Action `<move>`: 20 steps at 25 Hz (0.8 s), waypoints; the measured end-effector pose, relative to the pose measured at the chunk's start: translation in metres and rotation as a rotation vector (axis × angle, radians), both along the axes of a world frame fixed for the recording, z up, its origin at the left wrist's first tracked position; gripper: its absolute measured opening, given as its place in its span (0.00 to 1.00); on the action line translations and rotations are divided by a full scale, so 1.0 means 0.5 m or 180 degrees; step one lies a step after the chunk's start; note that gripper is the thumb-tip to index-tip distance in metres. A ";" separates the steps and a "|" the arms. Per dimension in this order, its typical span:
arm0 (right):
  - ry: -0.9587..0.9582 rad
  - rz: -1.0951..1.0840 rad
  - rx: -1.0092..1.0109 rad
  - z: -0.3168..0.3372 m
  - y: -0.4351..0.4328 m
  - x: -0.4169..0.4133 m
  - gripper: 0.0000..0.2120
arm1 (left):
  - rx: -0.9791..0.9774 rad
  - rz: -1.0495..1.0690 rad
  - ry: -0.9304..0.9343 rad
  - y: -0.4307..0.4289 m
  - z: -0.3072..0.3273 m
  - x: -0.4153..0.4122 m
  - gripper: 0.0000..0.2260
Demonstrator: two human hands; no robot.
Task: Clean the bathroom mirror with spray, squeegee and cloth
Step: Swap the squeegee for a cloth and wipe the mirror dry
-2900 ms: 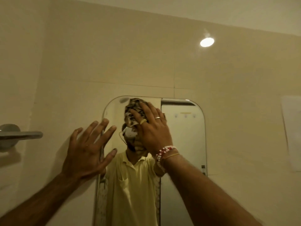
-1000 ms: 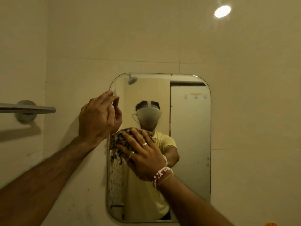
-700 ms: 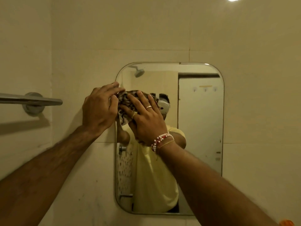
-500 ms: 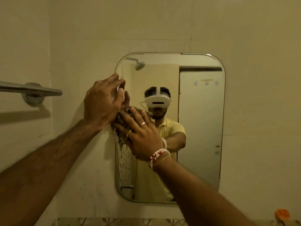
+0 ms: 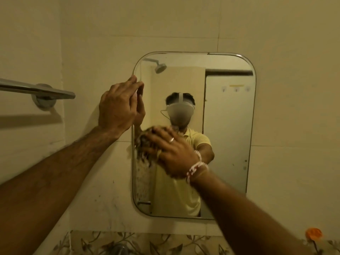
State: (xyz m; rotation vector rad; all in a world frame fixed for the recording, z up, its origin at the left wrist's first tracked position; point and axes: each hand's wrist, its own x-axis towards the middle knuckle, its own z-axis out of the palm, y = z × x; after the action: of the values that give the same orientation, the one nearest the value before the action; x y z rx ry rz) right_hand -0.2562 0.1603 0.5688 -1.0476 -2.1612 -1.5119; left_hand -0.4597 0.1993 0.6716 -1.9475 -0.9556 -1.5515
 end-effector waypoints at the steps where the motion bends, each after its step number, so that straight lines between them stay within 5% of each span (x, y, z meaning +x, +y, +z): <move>1: 0.0197 -0.0009 0.0118 0.051 -0.002 0.009 0.24 | 0.0034 -0.0001 -0.0016 0.004 -0.002 0.000 0.19; 9: 0.1676 -0.0196 0.0814 0.378 -0.023 0.047 0.21 | 0.0307 0.0140 -0.0066 0.026 -0.010 0.005 0.23; 13: 0.1820 -0.0070 0.0927 0.306 -0.013 0.025 0.21 | 0.0375 0.0121 -0.0157 0.032 -0.017 0.012 0.23; 20: 0.1191 0.0024 0.0620 0.060 0.000 0.017 0.23 | 0.0280 0.0124 -0.0160 0.031 -0.019 0.017 0.23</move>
State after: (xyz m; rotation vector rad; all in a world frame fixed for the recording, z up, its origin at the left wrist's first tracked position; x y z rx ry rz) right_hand -0.2478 0.1604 0.5990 -1.1462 -1.7265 -1.3620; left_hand -0.4512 0.2149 0.6623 -1.8272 -0.9243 -1.5998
